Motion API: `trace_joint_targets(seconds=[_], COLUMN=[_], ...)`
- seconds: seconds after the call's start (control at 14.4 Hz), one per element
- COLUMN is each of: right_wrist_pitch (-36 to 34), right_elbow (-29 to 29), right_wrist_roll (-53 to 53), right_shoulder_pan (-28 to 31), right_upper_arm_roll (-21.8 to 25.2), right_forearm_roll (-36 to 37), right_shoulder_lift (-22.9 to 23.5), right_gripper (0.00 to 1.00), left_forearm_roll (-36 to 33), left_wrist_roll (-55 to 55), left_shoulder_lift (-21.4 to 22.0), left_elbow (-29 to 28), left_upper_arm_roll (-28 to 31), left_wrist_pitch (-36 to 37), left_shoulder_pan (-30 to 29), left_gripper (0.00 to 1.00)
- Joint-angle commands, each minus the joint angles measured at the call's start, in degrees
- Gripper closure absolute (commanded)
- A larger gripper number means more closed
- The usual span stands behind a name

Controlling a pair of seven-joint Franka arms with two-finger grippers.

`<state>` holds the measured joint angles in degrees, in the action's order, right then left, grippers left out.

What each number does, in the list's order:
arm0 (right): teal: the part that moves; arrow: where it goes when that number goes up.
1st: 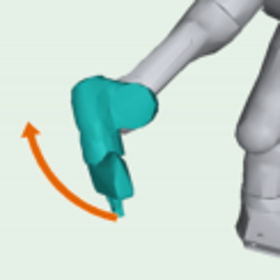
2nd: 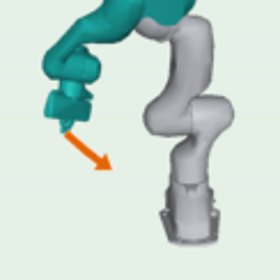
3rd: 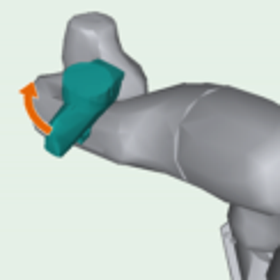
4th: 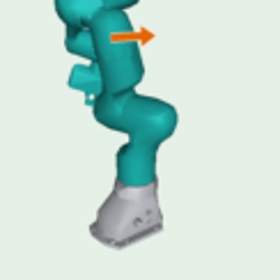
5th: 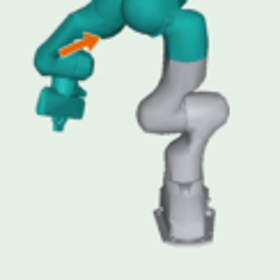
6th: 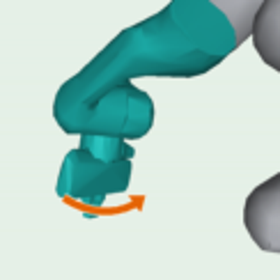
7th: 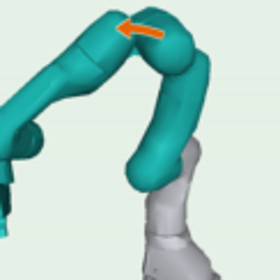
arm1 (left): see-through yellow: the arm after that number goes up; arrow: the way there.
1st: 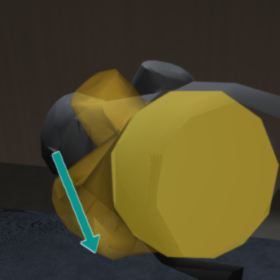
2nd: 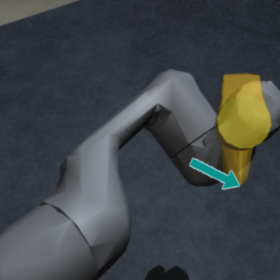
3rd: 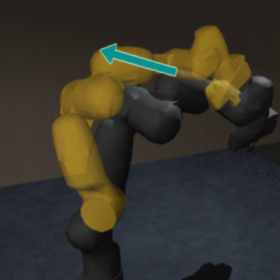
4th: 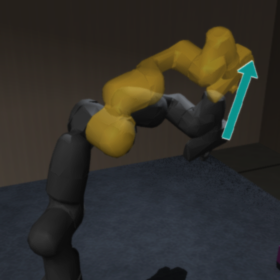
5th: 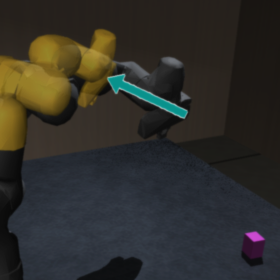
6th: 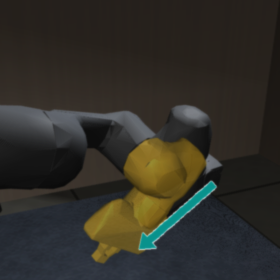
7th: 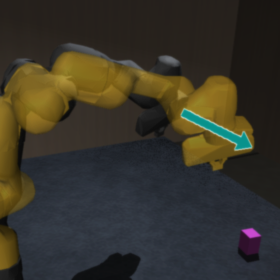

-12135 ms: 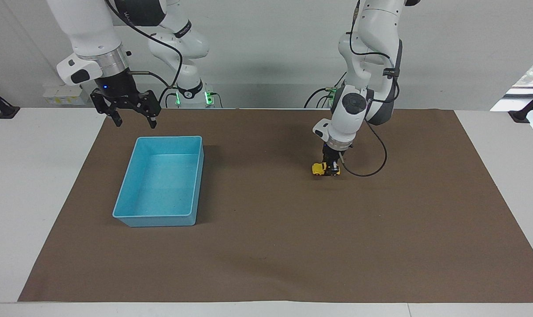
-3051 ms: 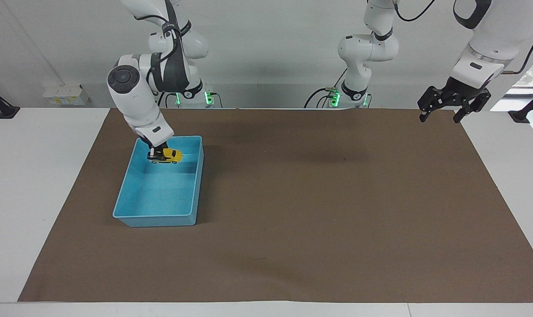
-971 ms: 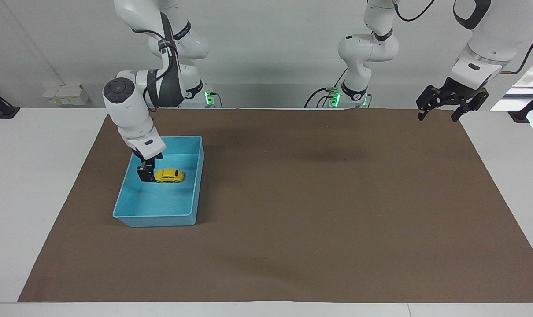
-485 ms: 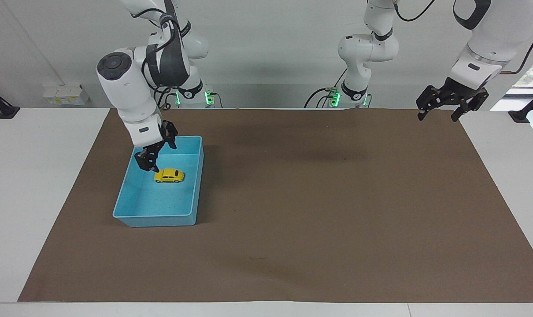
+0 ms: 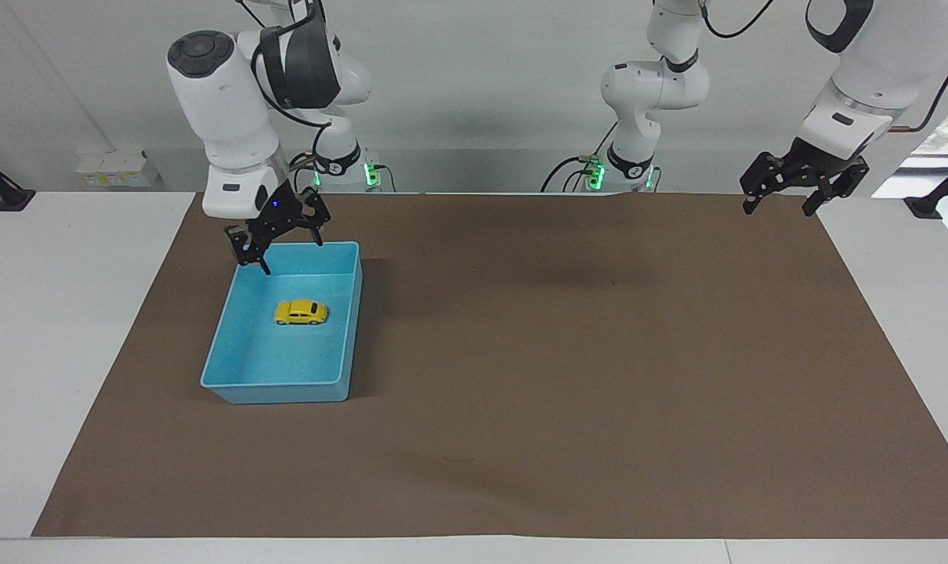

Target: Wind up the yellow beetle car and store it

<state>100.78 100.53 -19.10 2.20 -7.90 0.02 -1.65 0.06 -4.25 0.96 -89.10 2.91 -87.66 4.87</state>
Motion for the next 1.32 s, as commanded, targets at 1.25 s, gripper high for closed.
trace_joint_targets(seconds=[1.25], right_wrist_pitch=[-8.50], right_elbow=[-9.12], right_wrist_roll=[30.53], right_shoulder_pan=[4.21], right_upper_arm_roll=[1.04], right_forearm_roll=[-3.72], right_shoulder_lift=[1.39], right_gripper=[0.00], left_forearm_roll=[0.38], left_wrist_roll=[-0.68], left_shoulder_lift=[1.67], left_elbow=[-1.60], left_upper_arm_roll=[-0.10], left_wrist_pitch=[0.38], left_shoulder_pan=[-0.30], left_gripper=[0.00])
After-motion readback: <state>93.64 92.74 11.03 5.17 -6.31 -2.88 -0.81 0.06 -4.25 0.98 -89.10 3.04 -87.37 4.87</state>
